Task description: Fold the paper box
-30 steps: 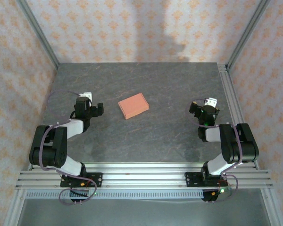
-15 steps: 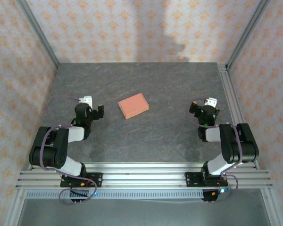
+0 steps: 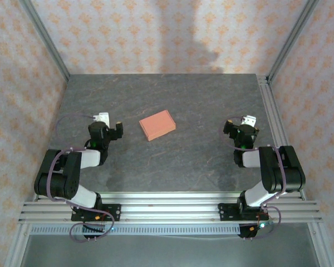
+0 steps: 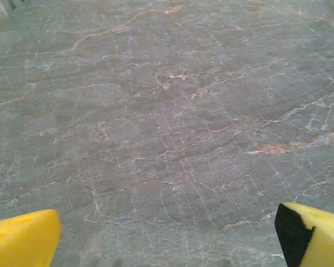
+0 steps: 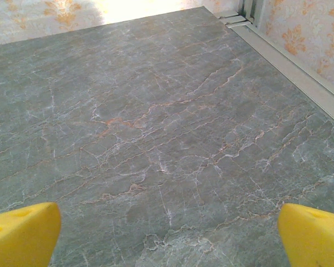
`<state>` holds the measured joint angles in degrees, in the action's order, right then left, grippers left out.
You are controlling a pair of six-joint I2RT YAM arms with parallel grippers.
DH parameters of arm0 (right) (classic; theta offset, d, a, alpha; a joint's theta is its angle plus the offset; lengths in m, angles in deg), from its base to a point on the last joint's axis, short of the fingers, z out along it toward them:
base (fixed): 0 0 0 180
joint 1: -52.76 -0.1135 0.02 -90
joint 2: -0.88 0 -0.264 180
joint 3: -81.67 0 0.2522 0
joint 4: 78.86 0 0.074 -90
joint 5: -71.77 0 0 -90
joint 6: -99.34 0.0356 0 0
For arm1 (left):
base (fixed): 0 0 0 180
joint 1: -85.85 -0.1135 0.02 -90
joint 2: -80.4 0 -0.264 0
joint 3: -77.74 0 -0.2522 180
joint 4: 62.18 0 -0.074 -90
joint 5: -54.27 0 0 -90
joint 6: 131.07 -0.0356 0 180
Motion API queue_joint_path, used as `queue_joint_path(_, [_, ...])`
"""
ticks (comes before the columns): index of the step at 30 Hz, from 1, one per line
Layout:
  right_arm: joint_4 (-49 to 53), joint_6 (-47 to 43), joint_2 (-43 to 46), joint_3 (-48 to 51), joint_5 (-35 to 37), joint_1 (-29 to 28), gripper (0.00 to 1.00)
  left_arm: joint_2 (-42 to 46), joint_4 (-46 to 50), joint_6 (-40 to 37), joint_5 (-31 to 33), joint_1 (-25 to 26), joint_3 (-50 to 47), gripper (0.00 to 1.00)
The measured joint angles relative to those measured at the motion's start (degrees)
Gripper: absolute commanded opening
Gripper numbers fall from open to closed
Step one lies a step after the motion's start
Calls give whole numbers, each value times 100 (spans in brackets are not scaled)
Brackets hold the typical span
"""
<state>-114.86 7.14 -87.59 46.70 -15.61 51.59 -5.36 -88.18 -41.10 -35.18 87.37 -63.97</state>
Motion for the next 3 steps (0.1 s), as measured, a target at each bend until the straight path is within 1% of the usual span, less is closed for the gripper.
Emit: queue_joint_path(3, [0, 0, 0, 0, -2, 0, 99, 0, 0, 0, 44, 9, 0, 100])
